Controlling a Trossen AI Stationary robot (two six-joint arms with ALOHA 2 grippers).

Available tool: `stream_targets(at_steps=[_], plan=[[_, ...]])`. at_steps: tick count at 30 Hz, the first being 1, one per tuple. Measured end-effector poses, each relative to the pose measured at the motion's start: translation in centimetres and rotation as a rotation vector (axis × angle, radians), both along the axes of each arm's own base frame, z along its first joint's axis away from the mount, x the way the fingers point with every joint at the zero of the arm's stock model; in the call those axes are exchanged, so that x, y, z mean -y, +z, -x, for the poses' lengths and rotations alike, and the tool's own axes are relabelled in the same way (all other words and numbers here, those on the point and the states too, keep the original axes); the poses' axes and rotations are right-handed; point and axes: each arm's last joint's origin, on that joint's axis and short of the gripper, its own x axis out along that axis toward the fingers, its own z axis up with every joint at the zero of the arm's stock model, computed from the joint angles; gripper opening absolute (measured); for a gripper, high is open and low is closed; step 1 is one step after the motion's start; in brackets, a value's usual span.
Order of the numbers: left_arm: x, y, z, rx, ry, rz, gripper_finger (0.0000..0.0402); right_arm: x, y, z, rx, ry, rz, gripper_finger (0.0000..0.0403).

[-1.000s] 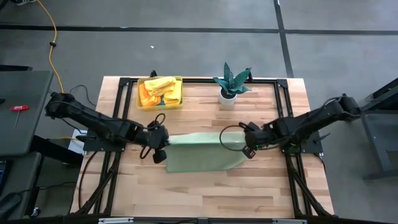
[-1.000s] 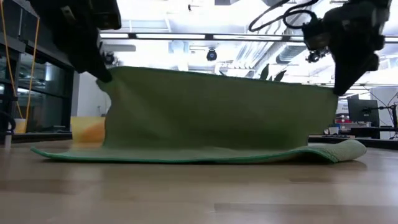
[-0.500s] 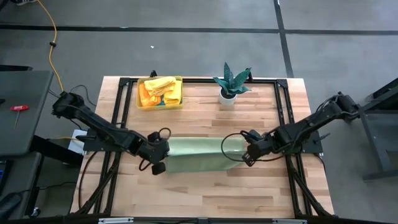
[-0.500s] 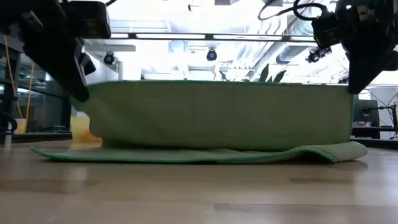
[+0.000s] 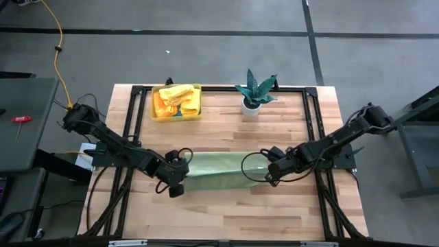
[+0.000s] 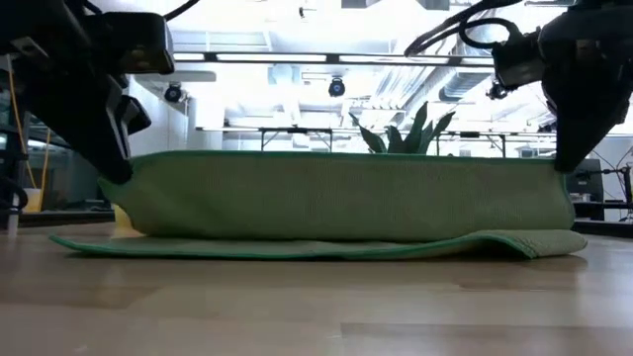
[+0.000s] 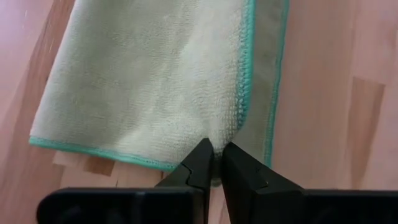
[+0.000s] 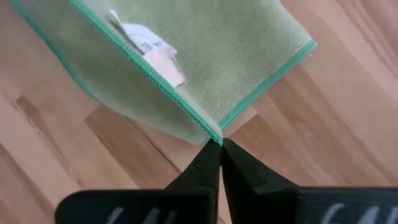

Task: Fold microfiber towels
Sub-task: Fold the green microfiber cloth

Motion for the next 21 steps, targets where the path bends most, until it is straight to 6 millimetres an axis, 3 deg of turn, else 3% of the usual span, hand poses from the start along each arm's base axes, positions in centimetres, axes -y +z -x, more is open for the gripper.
stream_targets(at_steps=[5,15,21], plan=[[0.1,0.1,-0.1,0.008,-0.016,0.002,0.0045,0.3,0.3,0.1,0.013,0.019,0.015,0.0027],[0.7,0.3,0.3,-0.036,-0.096,0.151,0.0151,0.5,2.5,0.5,-0.065,0.153,0.069,0.0183],[0.6,1.9,1.0,-0.002,-0.133,0.225,0.0195,0.5,3.7,0.5,-0.08,0.194,0.068,0.0227]])
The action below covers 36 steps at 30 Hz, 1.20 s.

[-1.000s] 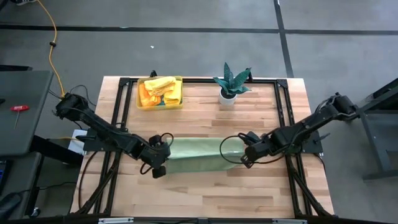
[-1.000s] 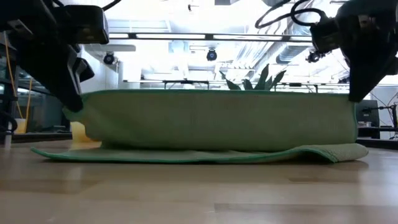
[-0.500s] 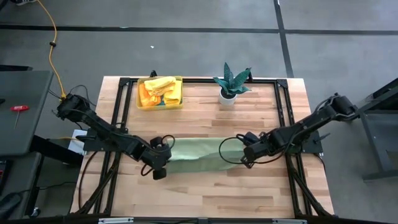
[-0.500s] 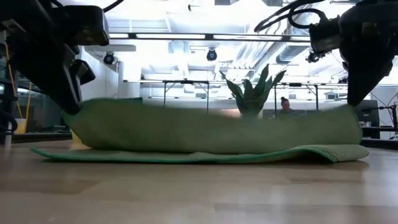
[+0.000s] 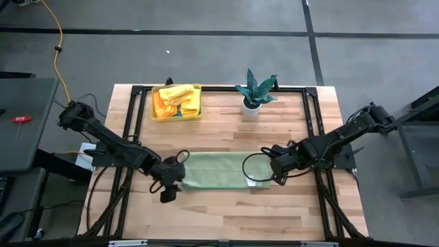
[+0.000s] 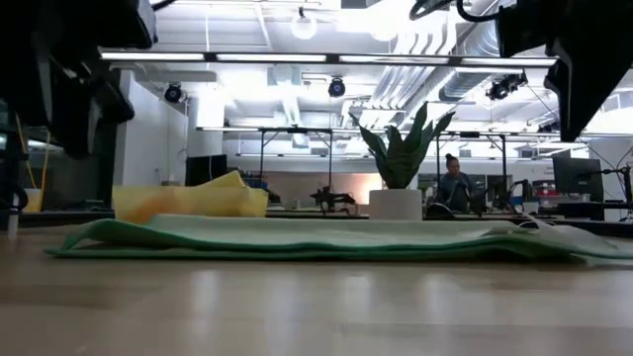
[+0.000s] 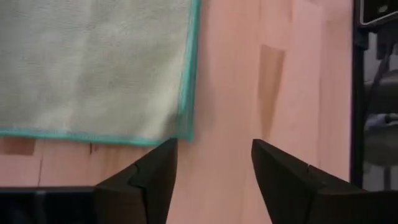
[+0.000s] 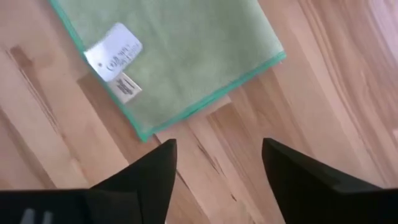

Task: Fold microfiber towels
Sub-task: Fold the green microfiber cloth

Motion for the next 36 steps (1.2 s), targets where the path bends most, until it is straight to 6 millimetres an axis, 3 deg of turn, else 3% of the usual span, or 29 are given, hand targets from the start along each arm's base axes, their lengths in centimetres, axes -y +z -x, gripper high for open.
stream_targets(at_steps=[7,13,21,29,36], plan=[[-1.3,2.5,2.2,0.057,0.088,-0.081,0.0201,-0.1,-1.8,1.4,-0.07,-0.011,0.017,0.0232],[-2.2,4.5,3.2,0.241,0.244,-0.095,0.0199,1.0,-3.6,2.8,0.074,-0.235,-0.111,0.0232],[-2.2,2.6,2.5,0.628,0.276,0.194,0.0198,3.9,-7.1,3.2,0.257,-0.647,-0.389,0.0232],[-2.5,2.4,2.5,0.711,0.369,0.24,0.0197,5.3,-9.0,2.0,0.258,-0.706,-0.379,0.0232],[-2.5,2.2,2.5,0.692,0.369,0.227,0.0197,5.0,-10.8,0.2,0.219,-0.685,-0.428,0.0232]])
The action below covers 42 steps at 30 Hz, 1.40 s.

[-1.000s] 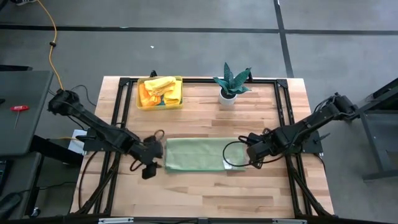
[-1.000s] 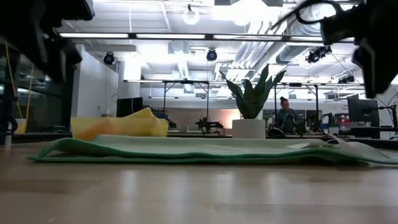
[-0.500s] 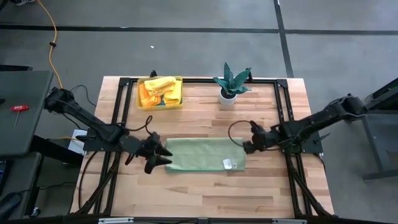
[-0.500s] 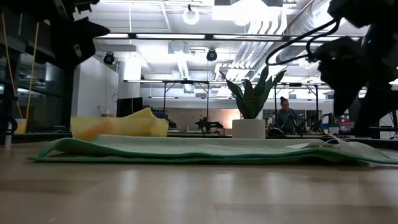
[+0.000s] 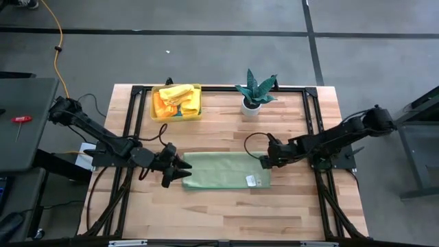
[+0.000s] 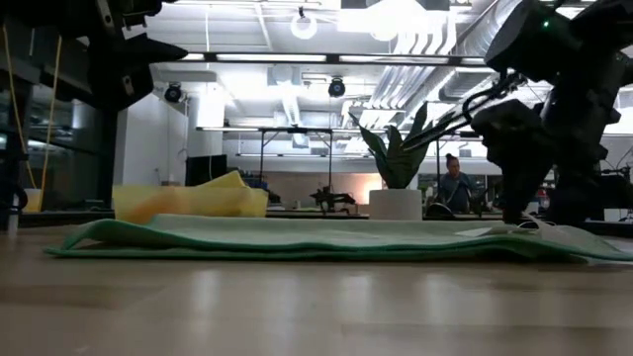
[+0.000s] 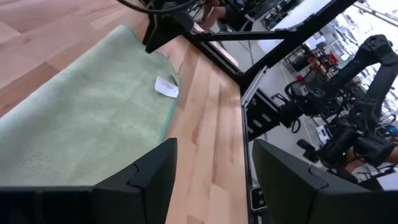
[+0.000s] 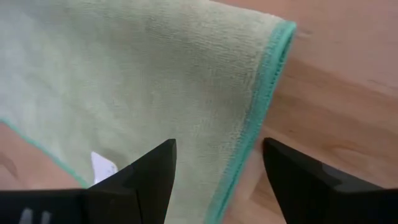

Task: Fold microfiber towels
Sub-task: Fold the green microfiber cloth

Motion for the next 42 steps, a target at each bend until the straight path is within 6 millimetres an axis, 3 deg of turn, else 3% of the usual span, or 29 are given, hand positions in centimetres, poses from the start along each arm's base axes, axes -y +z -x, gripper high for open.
stream_targets(at_steps=[5,10,15,21,25,35,38,42], plan=[[0.0,-0.1,0.0,-0.008,0.0,-0.003,0.0197,-0.2,-0.7,-0.8,-0.002,-0.026,-0.016,0.0227],[0.0,-0.2,0.1,-0.023,-0.005,-0.023,0.0197,-0.3,0.1,-1.8,-0.005,-0.046,0.024,0.0189],[0.0,-0.2,0.1,-0.024,-0.003,-0.028,0.0197,0.1,-0.1,-2.7,0.017,-0.084,0.079,0.0124],[0.0,-0.3,0.1,-0.037,-0.005,-0.032,0.0197,0.1,-0.8,-2.9,-0.007,-0.056,0.1,0.0012],[0.0,-0.4,0.1,-0.044,-0.01,-0.034,0.0197,0.3,0.2,-1.3,-0.074,-0.042,0.112,0.0009],[-0.1,-0.4,0.1,-0.042,-0.011,-0.061,0.0197,1.4,4.9,6.1,-0.269,-0.046,0.111,0.0002],[-0.3,-0.4,0.0,-0.04,0.0,-0.059,0.0197,1.6,6.6,6.8,-0.259,-0.052,0.11,0.0001],[-0.7,-0.4,-0.1,-0.039,0.022,-0.059,0.0197,1.6,9.1,6.3,-0.215,-0.063,0.123,0.0001]])
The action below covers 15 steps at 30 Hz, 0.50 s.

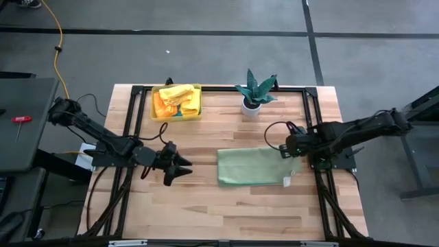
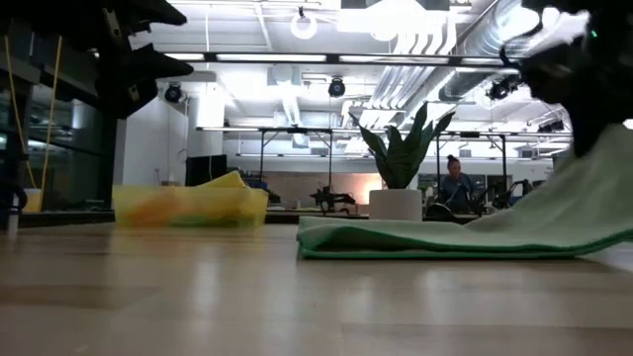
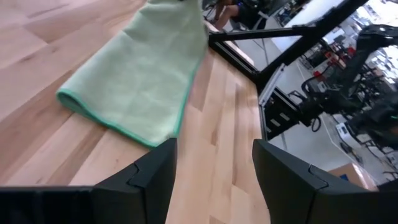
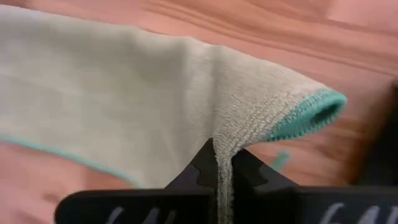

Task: Fold microfiber towels
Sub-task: Fold the green microfiber cloth

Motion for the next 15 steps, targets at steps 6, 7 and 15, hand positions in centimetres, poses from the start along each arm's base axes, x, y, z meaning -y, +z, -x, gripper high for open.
stream_targets(at_steps=[6,7,15], plan=[[-0.7,-0.3,-0.1,-0.035,0.027,-0.032,0.0197,-0.4,2.1,-2.3,0.063,-0.002,-0.003,0.0],[-0.8,-0.4,-0.1,-0.043,0.029,-0.045,0.0197,-0.4,2.1,-2.8,0.059,-0.002,-0.001,0.0],[-1.9,-1.7,-0.7,-0.133,0.06,-0.126,0.0197,-1.3,0.7,-7.5,0.083,0.011,-0.002,0.0]])
